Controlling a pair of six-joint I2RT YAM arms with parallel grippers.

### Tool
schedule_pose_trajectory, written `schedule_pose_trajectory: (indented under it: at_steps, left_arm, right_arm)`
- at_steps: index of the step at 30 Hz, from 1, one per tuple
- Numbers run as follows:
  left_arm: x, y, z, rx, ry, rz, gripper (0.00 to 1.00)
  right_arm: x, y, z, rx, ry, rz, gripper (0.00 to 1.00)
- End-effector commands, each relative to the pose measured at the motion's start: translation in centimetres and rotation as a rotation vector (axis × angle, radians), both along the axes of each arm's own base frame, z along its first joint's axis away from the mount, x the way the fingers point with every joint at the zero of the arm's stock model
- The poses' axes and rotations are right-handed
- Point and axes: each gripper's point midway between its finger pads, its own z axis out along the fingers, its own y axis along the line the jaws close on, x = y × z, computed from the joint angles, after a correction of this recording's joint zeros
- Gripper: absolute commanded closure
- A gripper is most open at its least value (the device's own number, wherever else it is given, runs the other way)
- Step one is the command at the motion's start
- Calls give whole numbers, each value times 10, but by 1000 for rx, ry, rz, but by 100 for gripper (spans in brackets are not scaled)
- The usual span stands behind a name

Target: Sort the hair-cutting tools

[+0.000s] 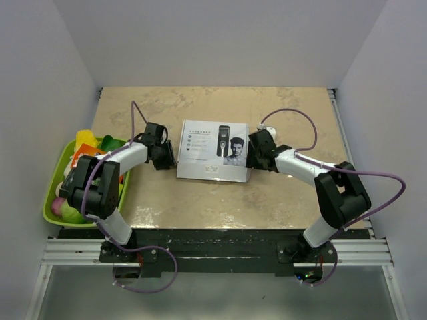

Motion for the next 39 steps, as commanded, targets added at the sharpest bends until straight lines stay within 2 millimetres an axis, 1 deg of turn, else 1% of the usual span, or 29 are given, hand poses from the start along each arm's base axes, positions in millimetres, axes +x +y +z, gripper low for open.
schedule_pose_trajectory:
  at_steps: [1, 7, 10, 12, 17, 19, 20, 21, 23, 25, 26, 31, 36, 39]
  left_arm:
    - [4, -9, 14, -38, -40, -20, 59]
    - [4, -10, 17, -47, -42, -23, 59]
    - [6, -5, 22, -17, -54, -17, 59]
    - [9, 2, 24, 24, -61, -6, 58]
    - [20, 6, 32, 57, -79, 4, 57]
    - [22, 9, 30, 77, -72, 7, 57]
    - [26, 9, 33, 82, -81, 10, 57]
    - [26, 11, 30, 95, -70, 9, 57]
    - [33, 18, 32, 131, -84, 27, 57]
    - [37, 23, 28, 162, -80, 33, 57]
    - [40, 23, 29, 164, -84, 33, 57]
    - [47, 20, 22, 159, -77, 20, 57]
    - [44, 13, 18, 121, -64, 4, 57]
    - [39, 13, 18, 113, -65, 4, 57]
  right_arm:
    - [11, 16, 18, 74, -69, 32, 42]
    - [2, 22, 8, 89, -20, 75, 43]
    - [-1, 22, 4, 89, -4, 87, 44]
    - [-3, 20, 3, 81, 1, 86, 44]
    - [-5, 21, 0, 82, 12, 90, 44]
    - [-7, 21, -1, 83, 19, 93, 44]
    - [-8, 21, -2, 81, 22, 92, 44]
    - [-9, 20, -2, 82, 24, 94, 44]
    - [-9, 20, -2, 83, 24, 94, 44]
    - [-9, 20, -1, 83, 21, 95, 44]
    - [-9, 20, -1, 82, 23, 94, 44]
    - [-9, 20, -1, 86, 20, 97, 44]
    - [-10, 20, -1, 84, 21, 100, 44]
    - [-10, 20, -1, 86, 24, 102, 44]
